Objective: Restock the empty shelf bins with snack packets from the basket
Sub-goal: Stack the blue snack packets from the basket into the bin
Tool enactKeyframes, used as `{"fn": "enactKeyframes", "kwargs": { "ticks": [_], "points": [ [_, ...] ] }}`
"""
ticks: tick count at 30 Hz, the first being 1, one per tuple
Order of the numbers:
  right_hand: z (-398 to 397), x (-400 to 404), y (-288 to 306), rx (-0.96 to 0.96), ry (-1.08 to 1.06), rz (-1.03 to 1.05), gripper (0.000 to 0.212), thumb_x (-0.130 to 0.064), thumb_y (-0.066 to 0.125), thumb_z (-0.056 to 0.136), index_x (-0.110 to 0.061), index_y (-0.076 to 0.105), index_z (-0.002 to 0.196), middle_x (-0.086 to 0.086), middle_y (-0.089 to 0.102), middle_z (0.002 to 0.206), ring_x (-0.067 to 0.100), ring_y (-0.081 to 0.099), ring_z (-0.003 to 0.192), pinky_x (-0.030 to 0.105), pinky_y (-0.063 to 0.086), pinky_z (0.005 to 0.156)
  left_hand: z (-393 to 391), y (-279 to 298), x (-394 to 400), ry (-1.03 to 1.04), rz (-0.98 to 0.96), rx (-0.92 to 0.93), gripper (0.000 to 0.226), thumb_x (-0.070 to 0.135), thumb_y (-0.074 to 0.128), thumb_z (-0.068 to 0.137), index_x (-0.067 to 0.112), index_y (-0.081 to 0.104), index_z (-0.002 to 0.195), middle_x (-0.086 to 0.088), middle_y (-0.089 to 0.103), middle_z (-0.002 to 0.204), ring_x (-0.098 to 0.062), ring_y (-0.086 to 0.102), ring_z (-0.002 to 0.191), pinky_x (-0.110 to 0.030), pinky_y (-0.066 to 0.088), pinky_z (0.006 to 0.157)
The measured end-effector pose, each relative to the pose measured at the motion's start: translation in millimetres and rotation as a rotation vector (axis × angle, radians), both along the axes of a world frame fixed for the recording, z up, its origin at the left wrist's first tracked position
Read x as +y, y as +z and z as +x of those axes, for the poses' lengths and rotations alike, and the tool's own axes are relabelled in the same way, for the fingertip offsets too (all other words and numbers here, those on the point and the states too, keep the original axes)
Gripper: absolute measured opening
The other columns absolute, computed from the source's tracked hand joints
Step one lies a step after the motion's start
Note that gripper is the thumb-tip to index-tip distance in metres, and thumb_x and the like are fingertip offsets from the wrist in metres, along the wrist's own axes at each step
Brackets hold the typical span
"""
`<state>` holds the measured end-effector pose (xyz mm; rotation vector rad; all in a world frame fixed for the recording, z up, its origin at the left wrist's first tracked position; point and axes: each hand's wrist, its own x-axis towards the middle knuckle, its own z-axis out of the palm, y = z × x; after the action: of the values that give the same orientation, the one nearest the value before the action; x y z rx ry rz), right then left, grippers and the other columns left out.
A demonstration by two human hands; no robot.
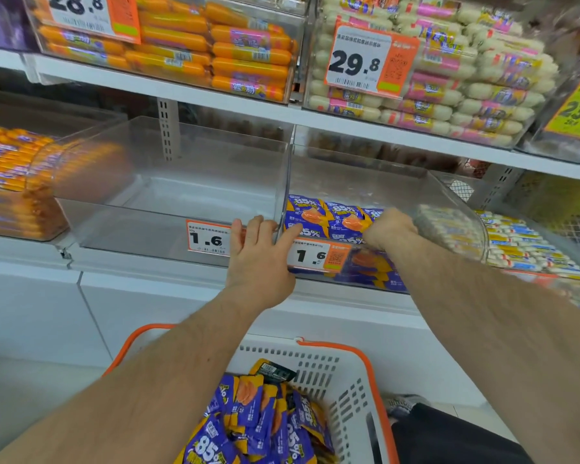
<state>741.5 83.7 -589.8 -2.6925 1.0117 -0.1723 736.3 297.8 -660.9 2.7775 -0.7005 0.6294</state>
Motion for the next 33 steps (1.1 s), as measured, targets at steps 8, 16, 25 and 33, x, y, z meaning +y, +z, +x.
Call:
{"fn": "enactKeyframes", "kwargs": {
  "ticks": [8, 16, 25, 33],
  "points": [
    [-72.8, 75.7, -107.0, -0.723, 0.773, -0.329, 0.021, -0.01, 0.05, 0.072, -0.005, 0.064, 0.087, 0.015, 0.057, 0.085, 0.033, 0.054, 0.081, 0.037, 0.043, 0.069, -62.2, -61.9, 38.5, -0.097, -0.22, 0.277, 0.096, 0.028, 0.064, 0.083, 0.026, 0.002, 0.156, -0.011, -0.007, 0.162, -0.029, -0.014, 0.149, -0.043, -0.011, 0.118],
    [-144.7, 130.1, -271.0, 0.95, 0.885, 0.036, 0.027, -0.004, 0.043, 0.094, -0.012, 0.042, 0.068, 0.008, 0.034, 0.065, 0.023, 0.029, 0.056, 0.04, 0.032, 0.059, -135.1, -149.7, 87.6, 0.028, -0.215, 0.936, 0.069, 0.022, 0.058, 0.092, 0.018, 0.024, 0.153, -0.007, 0.032, 0.155, -0.026, 0.037, 0.138, -0.041, 0.036, 0.109],
    [-173.2, 138.7, -293.8, 0.986, 0.844, 0.03, 0.036, -0.012, 0.06, 0.086, -0.015, 0.034, 0.061, 0.006, 0.031, 0.061, 0.02, 0.028, 0.052, 0.036, 0.035, 0.057, -145.6, -160.0, 95.2, 0.069, -0.28, 1.054, 0.064, 0.02, 0.055, 0.092, 0.02, 0.03, 0.151, -0.004, 0.042, 0.149, -0.022, 0.063, 0.097, -0.038, 0.053, 0.084],
    [-182.5, 159.6, -290.7, 0.826, 0.774, -0.032, 0.018, -0.008, 0.062, 0.088, -0.01, 0.047, 0.078, 0.009, 0.054, 0.084, 0.033, 0.056, 0.089, 0.04, 0.045, 0.069, -148.3, -157.7, 93.8, 0.071, -0.29, 1.079, 0.062, 0.02, 0.055, 0.094, 0.021, 0.03, 0.15, -0.004, 0.053, 0.138, -0.013, 0.062, 0.08, -0.031, 0.05, 0.074]
  ]
}}
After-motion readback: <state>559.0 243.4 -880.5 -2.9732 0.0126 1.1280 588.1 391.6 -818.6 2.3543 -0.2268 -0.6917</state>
